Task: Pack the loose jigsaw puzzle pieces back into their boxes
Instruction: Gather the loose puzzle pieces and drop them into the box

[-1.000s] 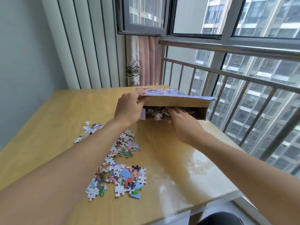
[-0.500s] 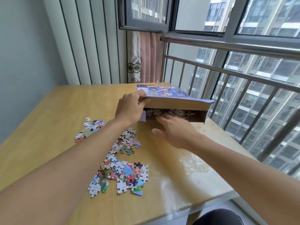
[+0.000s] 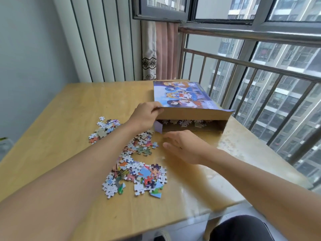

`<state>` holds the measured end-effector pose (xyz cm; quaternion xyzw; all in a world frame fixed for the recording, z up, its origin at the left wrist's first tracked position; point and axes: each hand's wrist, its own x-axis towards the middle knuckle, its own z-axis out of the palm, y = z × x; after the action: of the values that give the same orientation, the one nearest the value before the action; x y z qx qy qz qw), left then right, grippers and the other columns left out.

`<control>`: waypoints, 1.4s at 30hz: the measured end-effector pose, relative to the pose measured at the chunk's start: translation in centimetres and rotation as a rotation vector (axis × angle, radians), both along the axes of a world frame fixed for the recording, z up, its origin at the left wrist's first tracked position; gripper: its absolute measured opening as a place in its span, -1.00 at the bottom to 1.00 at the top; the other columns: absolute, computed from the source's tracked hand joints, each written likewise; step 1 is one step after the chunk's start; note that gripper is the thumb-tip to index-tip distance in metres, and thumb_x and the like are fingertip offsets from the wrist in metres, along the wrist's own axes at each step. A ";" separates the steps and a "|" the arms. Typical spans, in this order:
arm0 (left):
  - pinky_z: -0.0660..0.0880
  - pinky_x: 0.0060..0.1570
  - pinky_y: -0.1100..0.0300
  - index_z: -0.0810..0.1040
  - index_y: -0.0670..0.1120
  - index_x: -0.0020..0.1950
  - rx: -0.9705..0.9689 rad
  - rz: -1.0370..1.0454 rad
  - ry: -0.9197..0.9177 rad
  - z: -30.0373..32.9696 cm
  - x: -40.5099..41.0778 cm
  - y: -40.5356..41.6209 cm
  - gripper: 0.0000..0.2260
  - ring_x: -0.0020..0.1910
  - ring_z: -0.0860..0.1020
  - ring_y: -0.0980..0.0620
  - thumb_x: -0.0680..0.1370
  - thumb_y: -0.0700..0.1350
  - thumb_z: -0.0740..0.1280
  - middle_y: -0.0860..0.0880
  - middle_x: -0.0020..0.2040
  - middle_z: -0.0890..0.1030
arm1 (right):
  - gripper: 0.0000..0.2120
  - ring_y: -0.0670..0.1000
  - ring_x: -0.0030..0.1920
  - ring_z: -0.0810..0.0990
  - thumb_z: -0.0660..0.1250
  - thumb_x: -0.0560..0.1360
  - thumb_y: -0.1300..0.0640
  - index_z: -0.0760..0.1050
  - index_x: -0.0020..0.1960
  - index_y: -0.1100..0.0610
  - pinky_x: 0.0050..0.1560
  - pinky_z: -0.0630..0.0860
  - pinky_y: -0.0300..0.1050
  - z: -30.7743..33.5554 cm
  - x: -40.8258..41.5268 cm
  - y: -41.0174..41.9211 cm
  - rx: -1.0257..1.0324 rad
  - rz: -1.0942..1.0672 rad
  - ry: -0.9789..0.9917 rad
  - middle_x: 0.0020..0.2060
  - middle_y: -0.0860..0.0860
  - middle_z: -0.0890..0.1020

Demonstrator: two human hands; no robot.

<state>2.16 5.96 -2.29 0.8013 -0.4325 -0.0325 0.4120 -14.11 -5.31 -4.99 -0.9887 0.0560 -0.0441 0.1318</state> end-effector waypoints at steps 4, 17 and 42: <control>0.51 0.19 0.06 0.62 0.01 0.18 0.092 -0.077 0.076 0.5 0.2 1.9 -0.80 0.07 0.58 0.08 0.61 -0.18 0.30 0.05 0.07 0.64 | -0.50 0.12 0.04 0.52 0.20 0.59 -0.28 0.41 0.21 0.14 0.13 0.49 0.09 -0.9 1.8 3.6 0.198 -0.099 0.086 0.10 0.11 0.59; 0.06 0.54 -0.06 0.08 0.08 0.62 0.328 0.334 0.118 -6.1 2.5 15.2 -0.15 0.59 0.05 0.03 0.42 0.49 0.04 0.04 0.62 0.11 | -0.33 0.19 0.17 0.52 0.26 0.54 -0.30 0.36 0.37 0.23 0.13 0.53 0.07 2.1 9.0 10.0 0.192 -0.234 0.034 0.23 0.21 0.51; 0.27 0.47 0.01 -0.12 0.19 0.61 0.020 0.084 0.193 -5.9 0.0 11.2 0.04 0.54 0.21 0.11 0.33 0.37 0.44 0.11 0.58 0.20 | -0.60 0.16 0.24 0.55 0.46 0.50 0.02 0.44 0.19 0.20 0.08 0.60 0.03 4.1 11.4 9.8 1.362 -0.493 0.270 0.35 0.14 0.45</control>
<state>2.16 17.14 -8.16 0.8159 -0.3566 -0.0969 0.4447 -2.70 4.52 -0.88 -0.6432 0.3075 0.0942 0.6949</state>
